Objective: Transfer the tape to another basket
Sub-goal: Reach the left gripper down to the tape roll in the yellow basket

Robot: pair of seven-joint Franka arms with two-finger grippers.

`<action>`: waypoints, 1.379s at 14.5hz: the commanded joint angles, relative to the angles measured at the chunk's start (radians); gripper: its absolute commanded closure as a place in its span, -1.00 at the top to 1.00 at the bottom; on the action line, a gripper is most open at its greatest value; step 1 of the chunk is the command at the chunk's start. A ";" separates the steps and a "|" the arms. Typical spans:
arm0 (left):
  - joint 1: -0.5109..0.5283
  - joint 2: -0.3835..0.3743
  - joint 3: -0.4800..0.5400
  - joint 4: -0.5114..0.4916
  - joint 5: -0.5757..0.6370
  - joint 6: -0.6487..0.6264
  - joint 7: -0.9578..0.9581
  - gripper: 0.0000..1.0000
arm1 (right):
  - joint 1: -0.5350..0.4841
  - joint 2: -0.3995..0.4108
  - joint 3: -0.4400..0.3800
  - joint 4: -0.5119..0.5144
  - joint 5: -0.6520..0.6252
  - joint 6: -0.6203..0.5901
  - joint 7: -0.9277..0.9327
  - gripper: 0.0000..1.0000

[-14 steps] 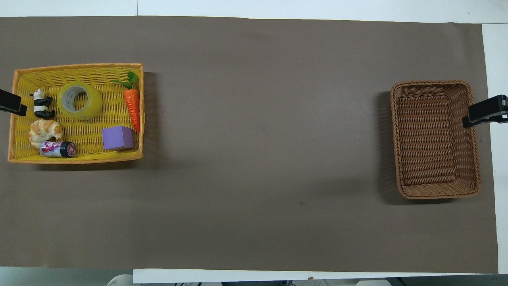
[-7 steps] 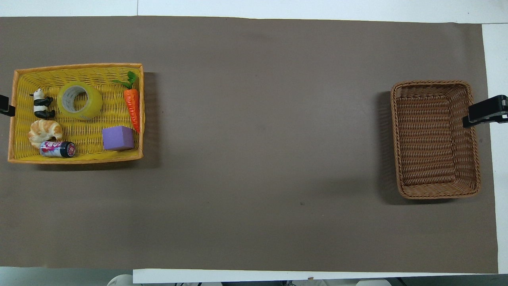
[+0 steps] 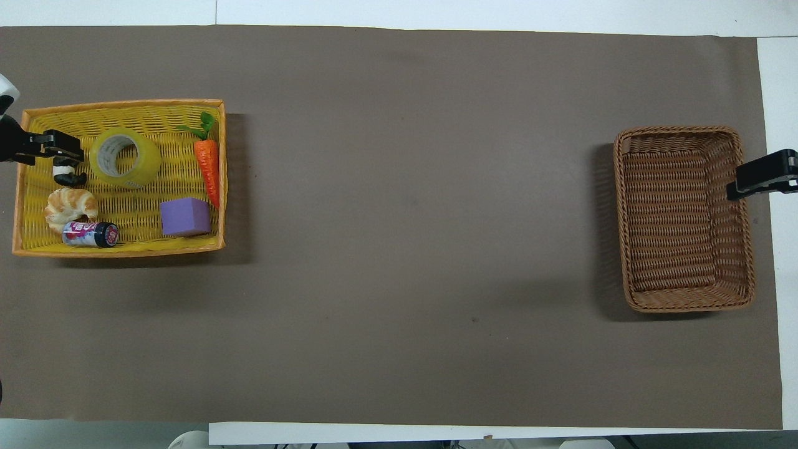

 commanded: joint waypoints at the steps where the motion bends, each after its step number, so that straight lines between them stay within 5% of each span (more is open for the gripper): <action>1: 0.003 0.028 -0.005 -0.013 0.003 0.067 -0.016 0.50 | 0.000 -0.026 0.004 -0.029 -0.013 0.003 0.001 0.99; 6: -0.018 0.085 -0.006 -0.015 0.003 0.133 -0.062 0.49 | 0.000 -0.026 0.004 -0.029 -0.013 0.001 0.001 0.99; 12: -0.012 0.094 -0.006 -0.156 0.003 0.256 -0.052 0.32 | 0.000 -0.026 0.004 -0.029 -0.013 0.001 0.001 0.99; 13: -0.012 0.092 -0.006 -0.171 0.003 0.281 -0.053 0.22 | 0.000 -0.026 0.004 -0.029 -0.013 0.001 0.001 0.99; 14: -0.018 0.091 -0.006 -0.171 0.003 0.267 -0.067 -0.24 | 0.000 -0.026 0.004 -0.029 -0.013 0.001 0.001 0.99; 15: -0.023 0.086 -0.005 -0.164 0.003 0.223 -0.100 -0.98 | 0.000 -0.026 0.004 -0.029 -0.013 0.001 0.001 0.99; 20: -0.024 0.077 -0.012 0.013 -0.027 0.028 -0.153 -1.00 | 0.000 -0.026 0.004 -0.029 -0.013 0.003 0.001 0.99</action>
